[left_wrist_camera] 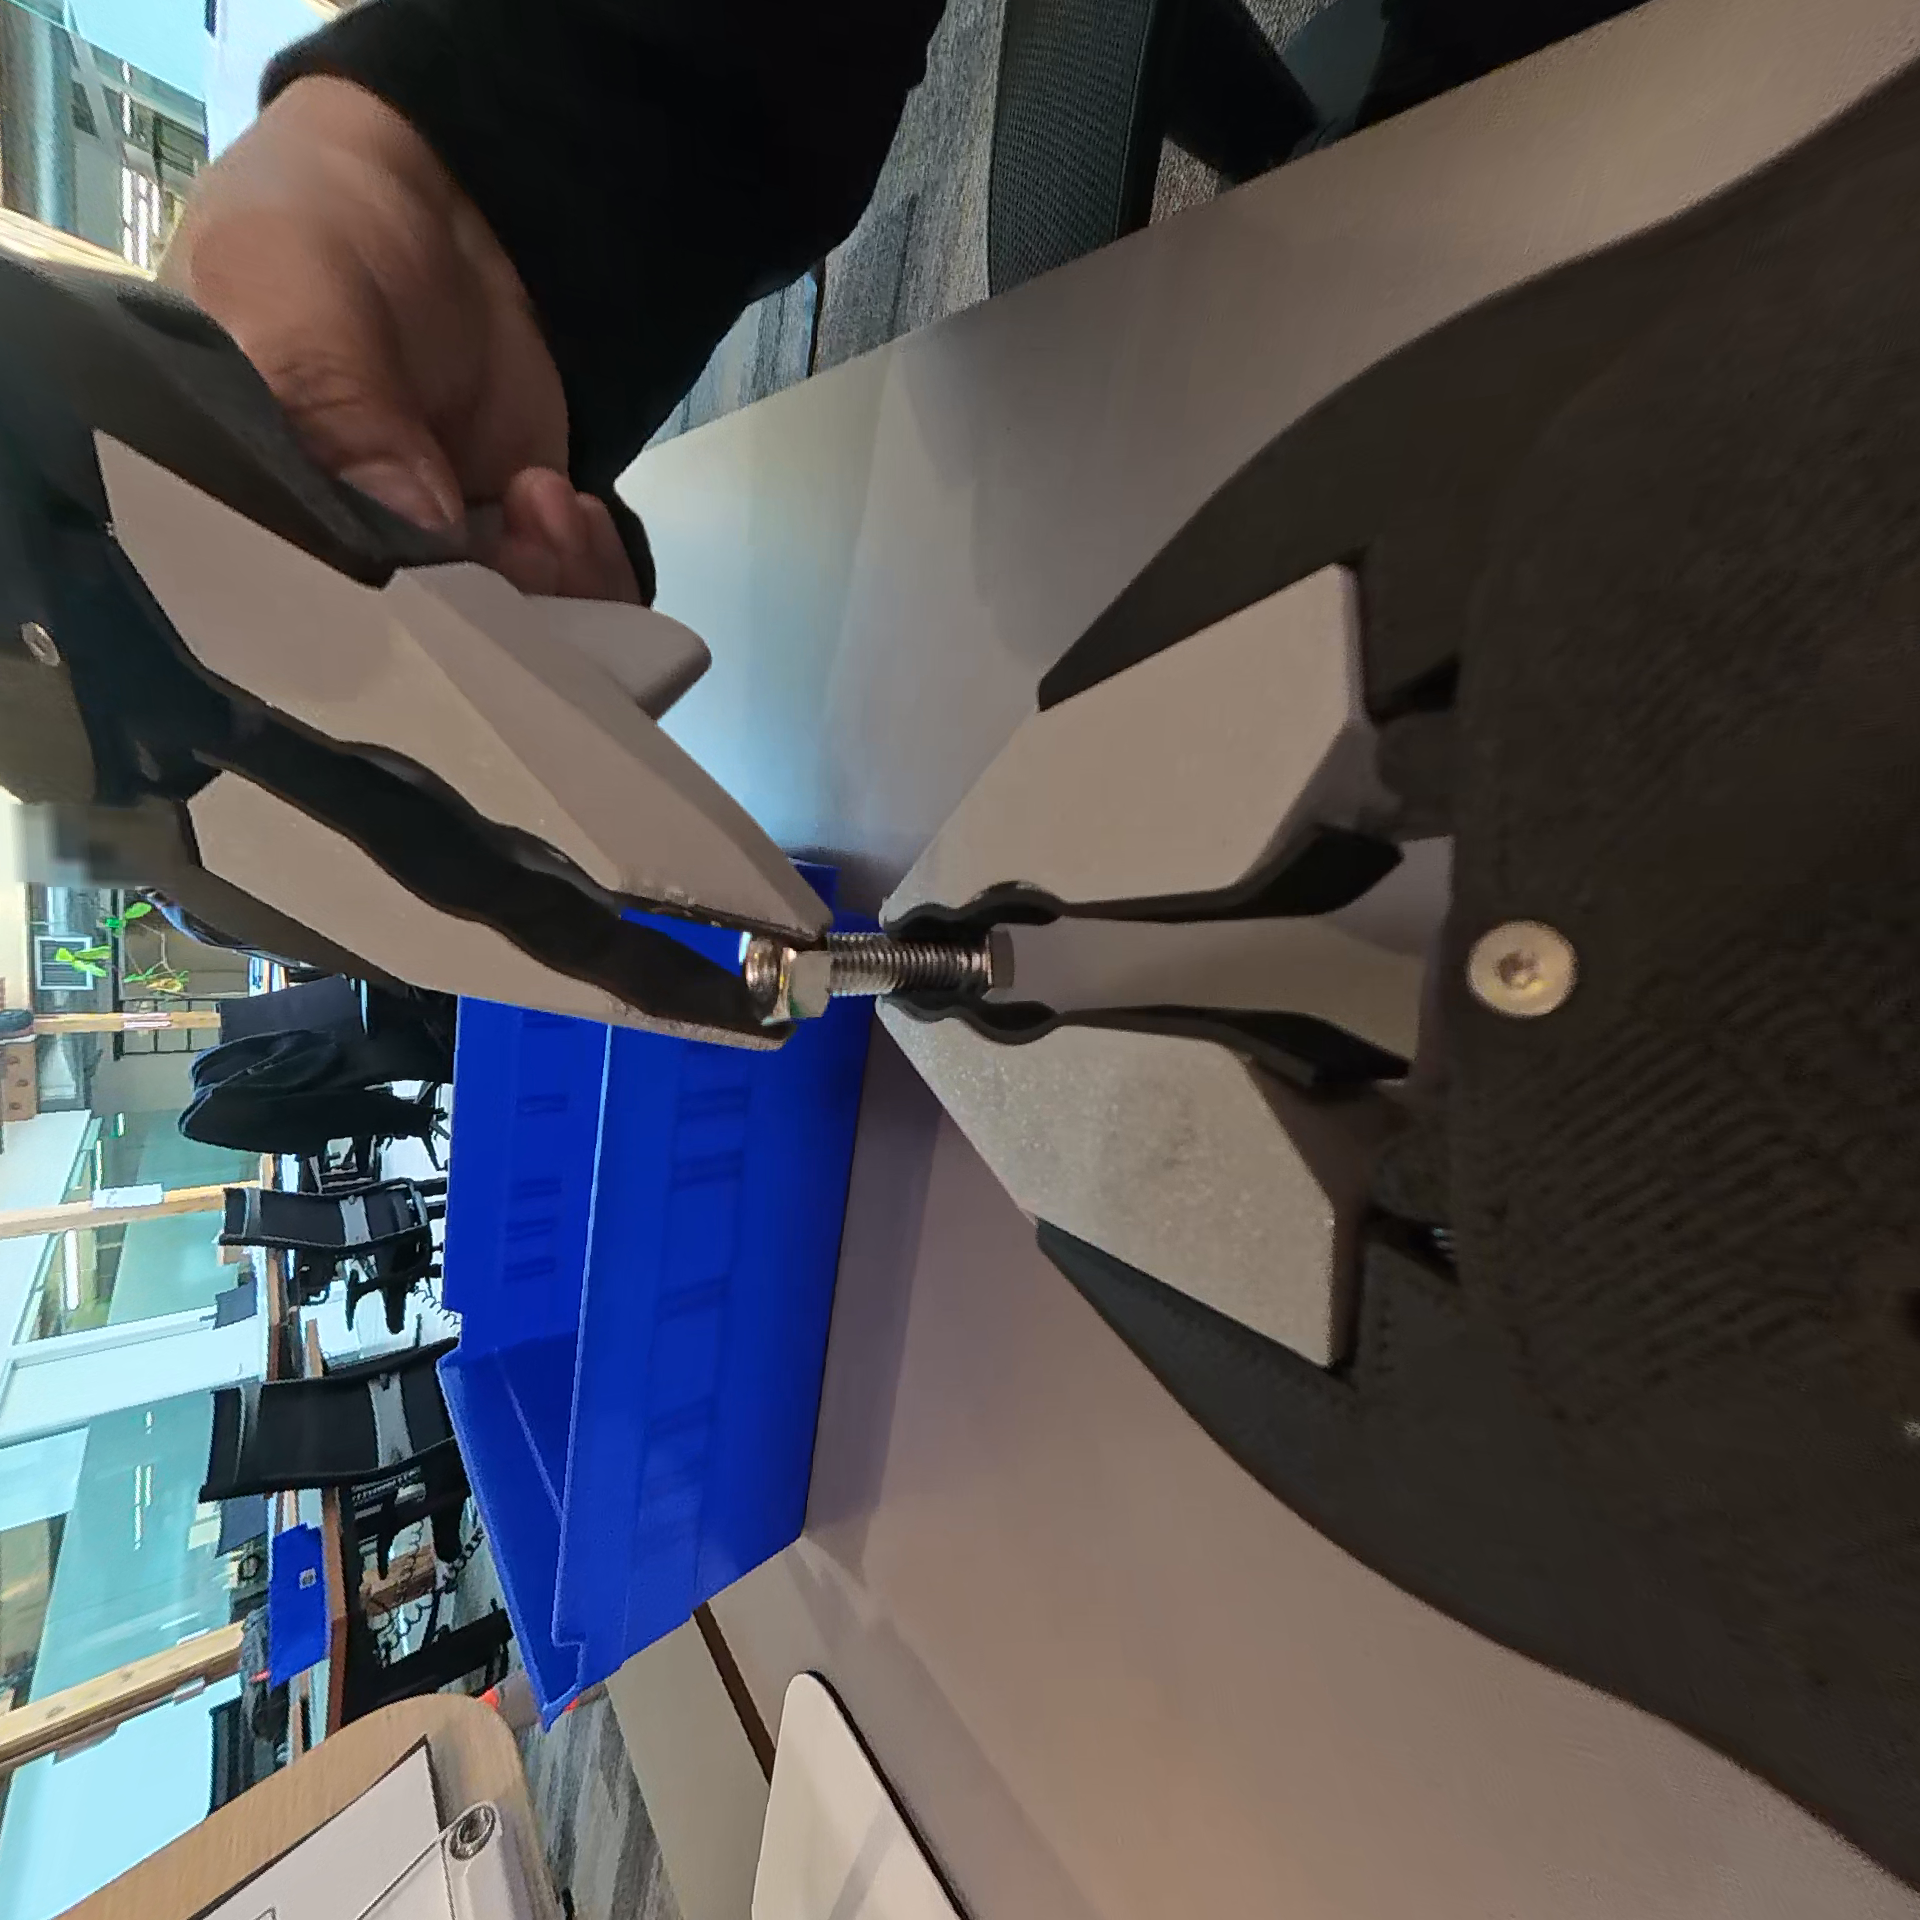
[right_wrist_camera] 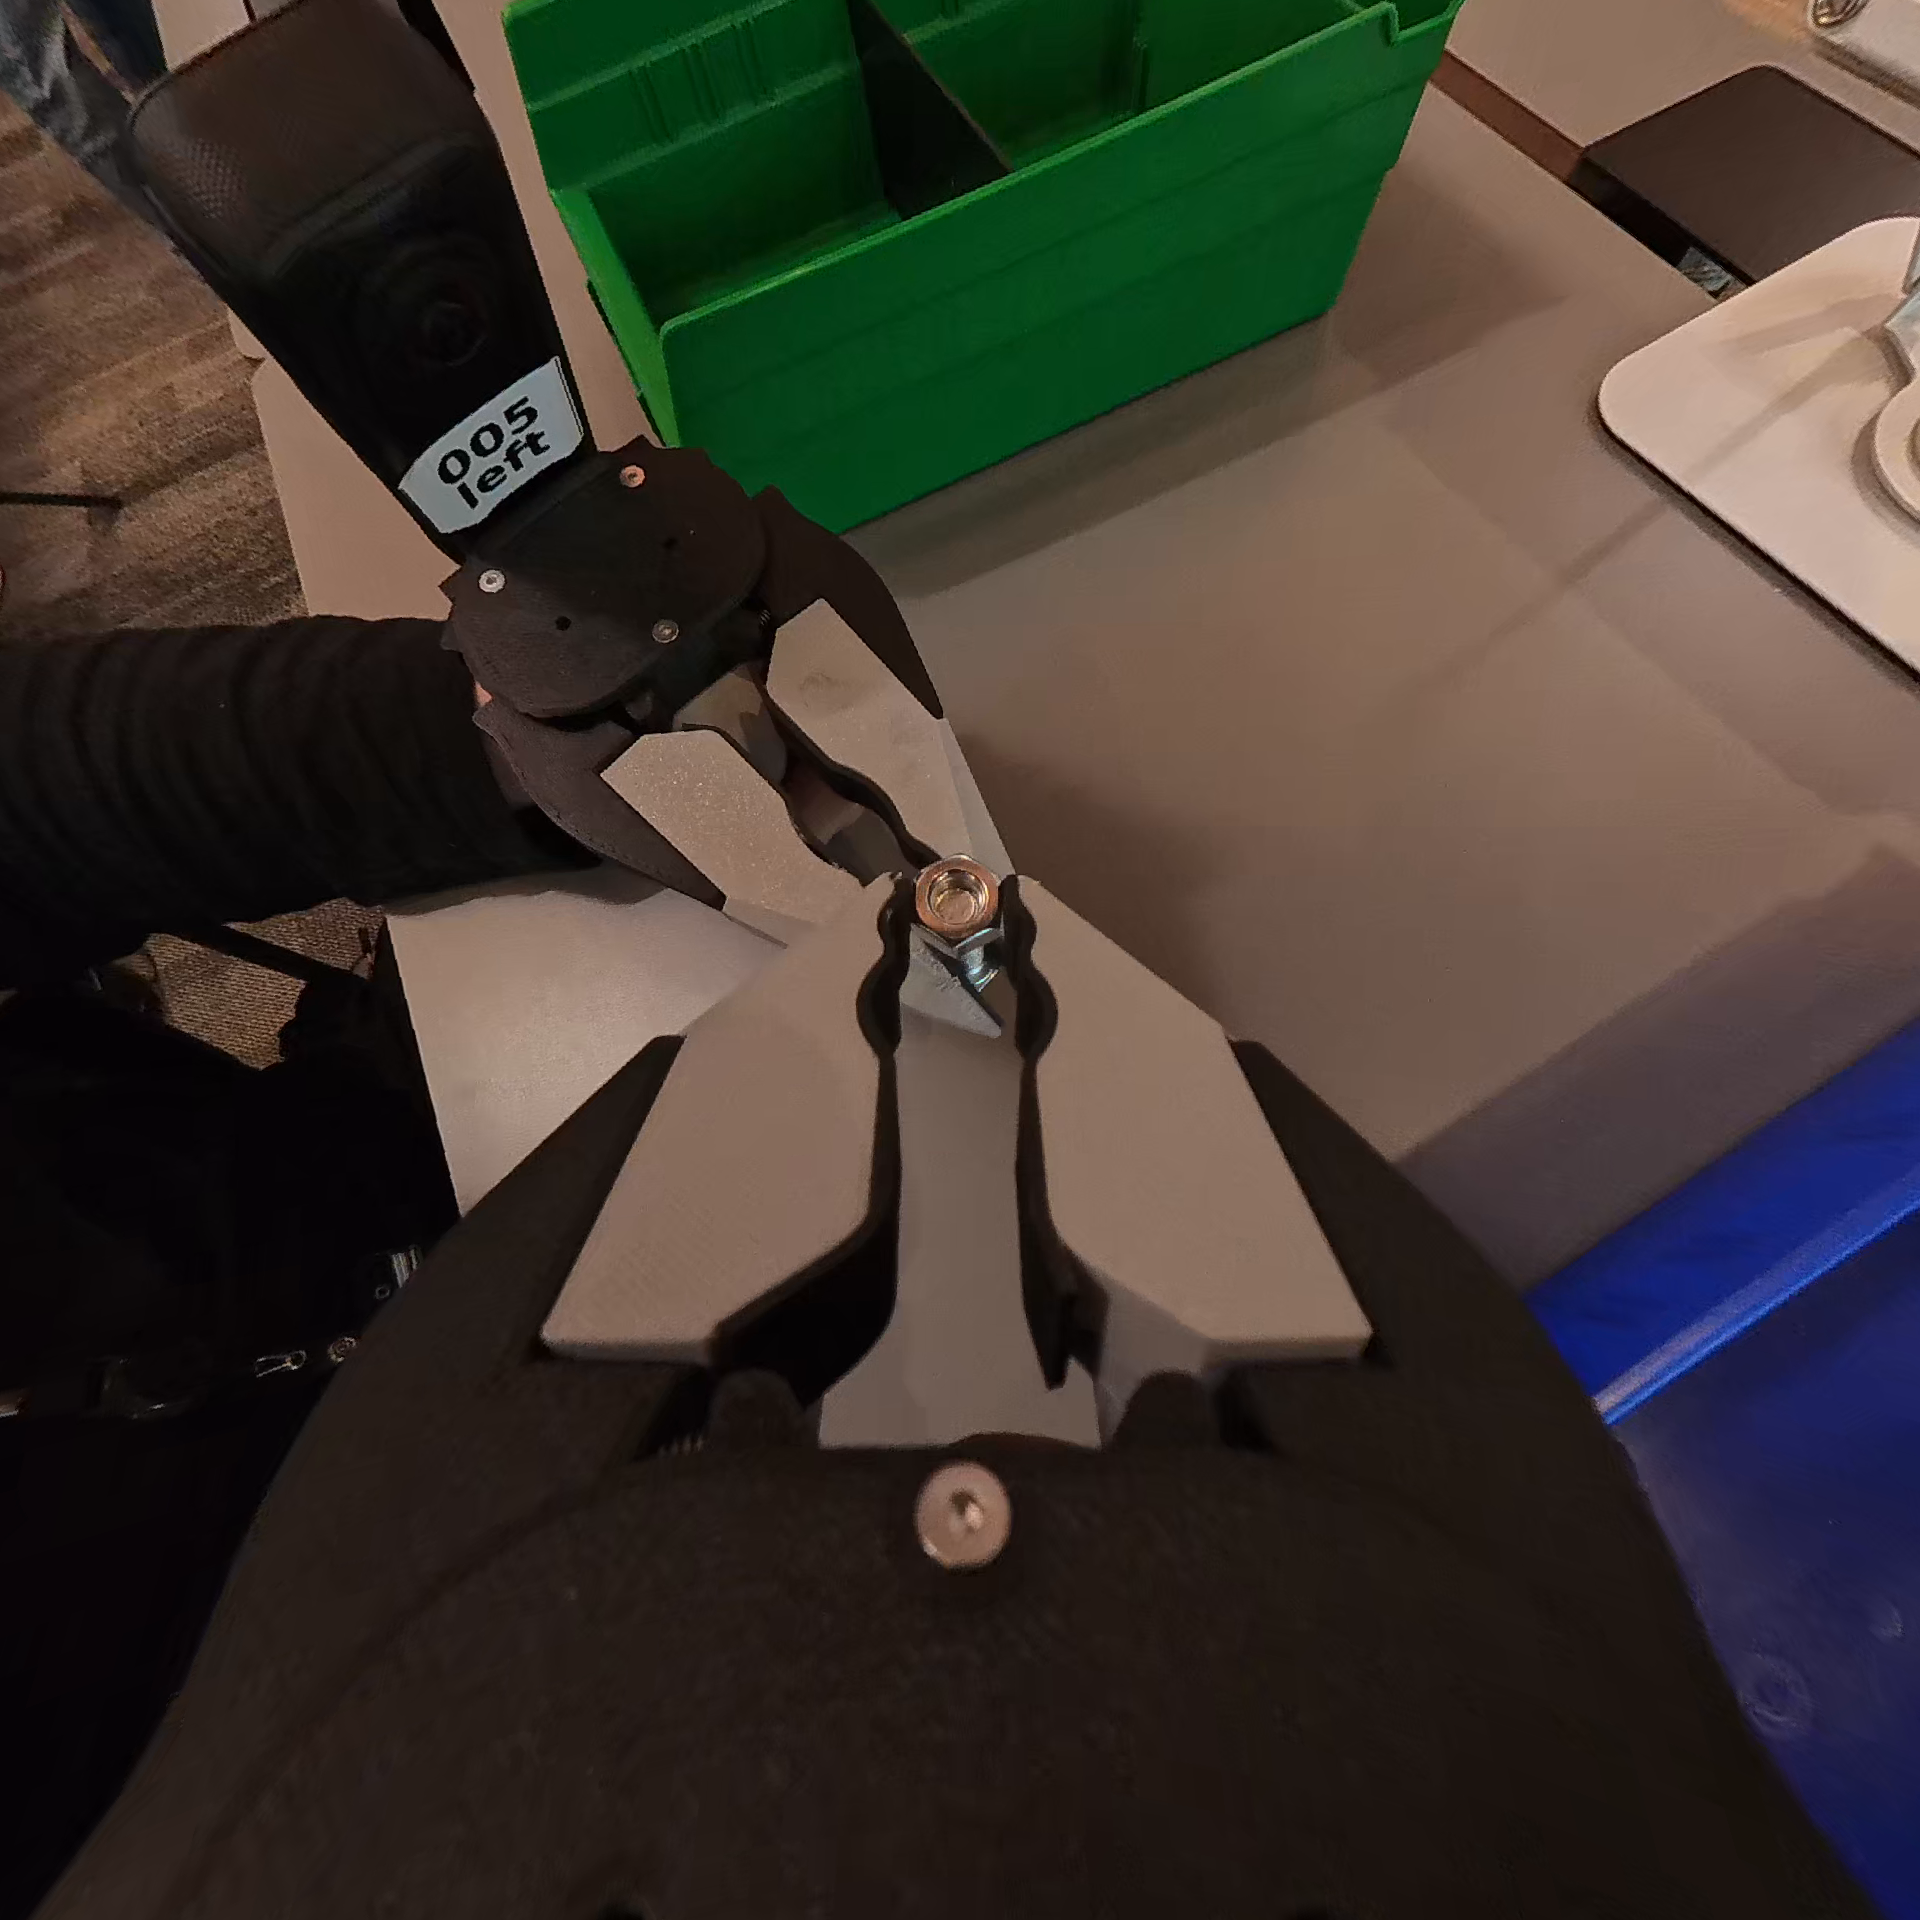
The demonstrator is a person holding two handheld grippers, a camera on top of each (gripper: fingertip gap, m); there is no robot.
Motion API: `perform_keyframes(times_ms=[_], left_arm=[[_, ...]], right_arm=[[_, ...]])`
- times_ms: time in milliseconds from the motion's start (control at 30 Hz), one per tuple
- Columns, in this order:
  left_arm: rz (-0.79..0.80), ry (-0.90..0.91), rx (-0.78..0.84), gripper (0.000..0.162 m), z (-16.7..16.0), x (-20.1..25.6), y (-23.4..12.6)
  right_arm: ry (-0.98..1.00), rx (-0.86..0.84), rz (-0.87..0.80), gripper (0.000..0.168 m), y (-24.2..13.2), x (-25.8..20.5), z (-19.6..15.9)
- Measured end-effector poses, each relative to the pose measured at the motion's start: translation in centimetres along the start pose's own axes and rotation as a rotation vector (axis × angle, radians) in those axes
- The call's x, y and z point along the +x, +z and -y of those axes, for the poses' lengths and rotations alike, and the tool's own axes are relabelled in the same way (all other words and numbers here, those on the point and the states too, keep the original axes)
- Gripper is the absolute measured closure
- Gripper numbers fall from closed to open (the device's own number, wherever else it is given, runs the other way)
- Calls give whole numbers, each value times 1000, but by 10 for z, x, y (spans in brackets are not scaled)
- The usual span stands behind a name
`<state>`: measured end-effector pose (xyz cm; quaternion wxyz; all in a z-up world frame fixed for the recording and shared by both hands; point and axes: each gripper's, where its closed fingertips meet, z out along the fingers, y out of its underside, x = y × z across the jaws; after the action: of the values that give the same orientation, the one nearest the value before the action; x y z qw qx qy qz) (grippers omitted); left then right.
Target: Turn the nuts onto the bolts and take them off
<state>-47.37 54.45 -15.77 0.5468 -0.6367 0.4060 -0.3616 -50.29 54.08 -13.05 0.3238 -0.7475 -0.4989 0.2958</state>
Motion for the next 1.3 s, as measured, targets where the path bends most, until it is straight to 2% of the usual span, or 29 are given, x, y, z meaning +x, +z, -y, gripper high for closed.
perform_keyframes(times_ms=[367,500,700,900,1067,1133,1300], left_arm=[[10,-19,8,156,1,-3,-1],[25,-28,15,156,2,-7,-2],[22,-32,26,156,4,-10,-5],[27,-42,64,156,10,-17,-14],[15,-55,71,155,9,-18,-15],[12,-50,58,155,6,-17,-12],[-1,-45,72,156,9,-12,-11]], right_arm=[[-14,8,-20,154,1,2,0],[-23,37,-20,149,-5,0,6],[-43,311,34,129,-25,-9,35],[-83,584,134,100,-24,-16,43],[-75,640,185,94,-6,-16,31],[-67,613,198,88,0,-20,28],[-119,610,166,91,3,-24,27]])
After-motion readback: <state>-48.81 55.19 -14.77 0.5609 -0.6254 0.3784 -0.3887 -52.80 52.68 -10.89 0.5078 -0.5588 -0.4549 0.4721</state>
